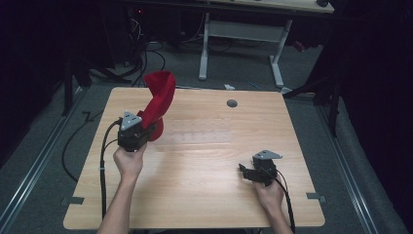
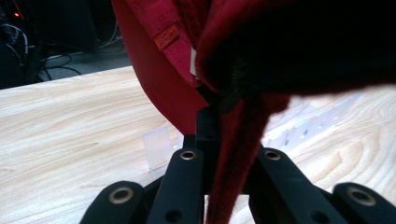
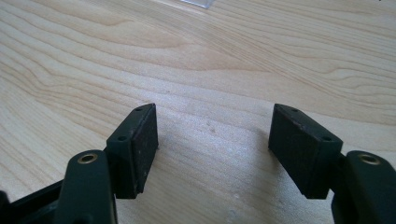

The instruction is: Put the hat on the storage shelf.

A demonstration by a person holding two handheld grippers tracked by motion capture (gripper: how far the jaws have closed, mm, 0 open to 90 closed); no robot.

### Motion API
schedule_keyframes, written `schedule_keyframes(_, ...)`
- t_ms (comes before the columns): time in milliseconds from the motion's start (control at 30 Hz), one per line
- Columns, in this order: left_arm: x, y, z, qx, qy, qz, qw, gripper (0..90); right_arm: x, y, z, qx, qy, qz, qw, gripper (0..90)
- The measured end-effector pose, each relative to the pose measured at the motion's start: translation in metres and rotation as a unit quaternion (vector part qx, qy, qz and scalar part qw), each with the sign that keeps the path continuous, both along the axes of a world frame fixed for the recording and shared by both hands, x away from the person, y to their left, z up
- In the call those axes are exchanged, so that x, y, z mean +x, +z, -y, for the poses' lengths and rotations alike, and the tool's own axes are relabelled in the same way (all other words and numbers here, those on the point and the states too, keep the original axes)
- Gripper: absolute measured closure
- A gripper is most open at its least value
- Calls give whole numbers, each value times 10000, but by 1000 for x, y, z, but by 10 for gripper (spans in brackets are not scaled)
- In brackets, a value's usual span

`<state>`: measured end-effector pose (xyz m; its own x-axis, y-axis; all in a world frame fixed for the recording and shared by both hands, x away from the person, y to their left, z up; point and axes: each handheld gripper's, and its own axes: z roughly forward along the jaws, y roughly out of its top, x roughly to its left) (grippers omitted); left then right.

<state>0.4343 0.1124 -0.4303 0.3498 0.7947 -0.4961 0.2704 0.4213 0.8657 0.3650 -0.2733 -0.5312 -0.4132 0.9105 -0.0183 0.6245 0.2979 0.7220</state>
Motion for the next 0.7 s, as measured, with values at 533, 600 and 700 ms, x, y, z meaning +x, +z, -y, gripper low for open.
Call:
schedule_keyframes(533, 16, -17, 14, 200, 294, -12, 9994, 854, 0, 0, 0, -1, 6, -1, 10000, 327)
schedule_keyframes(600, 16, -18, 14, 223, 303, -23, 9993, 854, 0, 0, 0, -4, 6, -1, 10000, 327)
schedule_keyframes(700, 16, -18, 12, 118, 319, -29, 9994, 854, 0, 0, 0, -1, 2, -2, 10000, 328)
